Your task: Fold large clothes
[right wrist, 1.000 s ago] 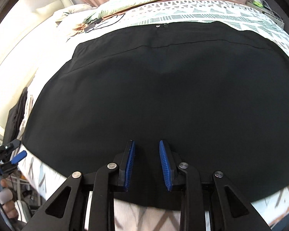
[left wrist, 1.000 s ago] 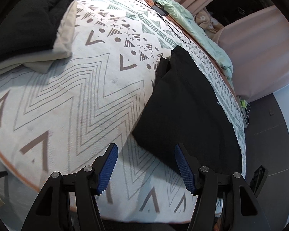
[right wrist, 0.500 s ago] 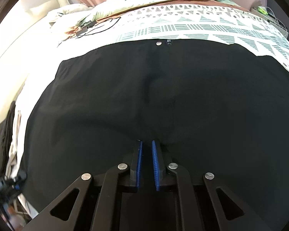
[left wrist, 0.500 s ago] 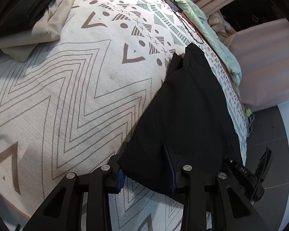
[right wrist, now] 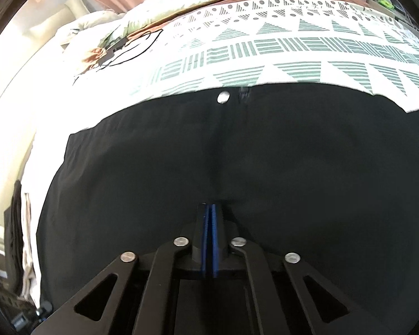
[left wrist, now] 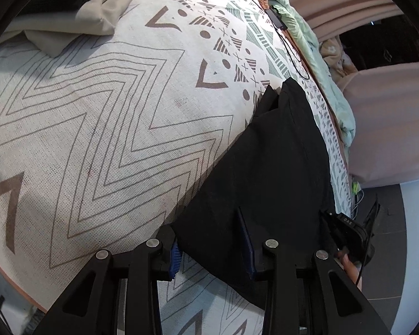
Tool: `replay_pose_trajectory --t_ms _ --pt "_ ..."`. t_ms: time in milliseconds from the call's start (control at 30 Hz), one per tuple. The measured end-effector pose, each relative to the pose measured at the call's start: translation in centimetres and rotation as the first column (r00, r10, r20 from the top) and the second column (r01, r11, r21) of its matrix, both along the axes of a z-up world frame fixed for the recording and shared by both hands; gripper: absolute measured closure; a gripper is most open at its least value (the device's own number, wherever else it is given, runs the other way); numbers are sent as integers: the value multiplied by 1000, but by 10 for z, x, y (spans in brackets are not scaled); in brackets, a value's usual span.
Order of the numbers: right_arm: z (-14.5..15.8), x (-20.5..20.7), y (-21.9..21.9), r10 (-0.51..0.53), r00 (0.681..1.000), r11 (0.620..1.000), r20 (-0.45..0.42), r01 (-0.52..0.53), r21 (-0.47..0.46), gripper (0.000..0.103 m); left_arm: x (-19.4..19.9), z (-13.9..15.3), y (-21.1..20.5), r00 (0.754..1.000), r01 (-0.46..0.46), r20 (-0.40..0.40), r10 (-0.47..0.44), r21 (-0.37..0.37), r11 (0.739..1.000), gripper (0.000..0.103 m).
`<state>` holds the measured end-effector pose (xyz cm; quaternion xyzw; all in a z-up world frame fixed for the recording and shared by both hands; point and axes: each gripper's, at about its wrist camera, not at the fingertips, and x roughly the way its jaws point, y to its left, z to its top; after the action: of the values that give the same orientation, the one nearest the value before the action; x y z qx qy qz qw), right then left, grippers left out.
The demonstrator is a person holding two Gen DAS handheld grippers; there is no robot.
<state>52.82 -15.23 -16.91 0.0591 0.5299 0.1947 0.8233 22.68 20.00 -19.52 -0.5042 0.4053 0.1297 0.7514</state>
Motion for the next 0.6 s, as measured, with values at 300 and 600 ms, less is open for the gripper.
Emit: replay_pose_trajectory --t_ms 300,600 --pt "1 40 -7 -32 999 997 -3 32 72 103 0 -2 0 999 -43 -12 42 -82 996 67" --pt "40 4 -23 -59 996 973 63 44 225 41 -2 -9 0 999 -47 -10 46 -168 985 66"
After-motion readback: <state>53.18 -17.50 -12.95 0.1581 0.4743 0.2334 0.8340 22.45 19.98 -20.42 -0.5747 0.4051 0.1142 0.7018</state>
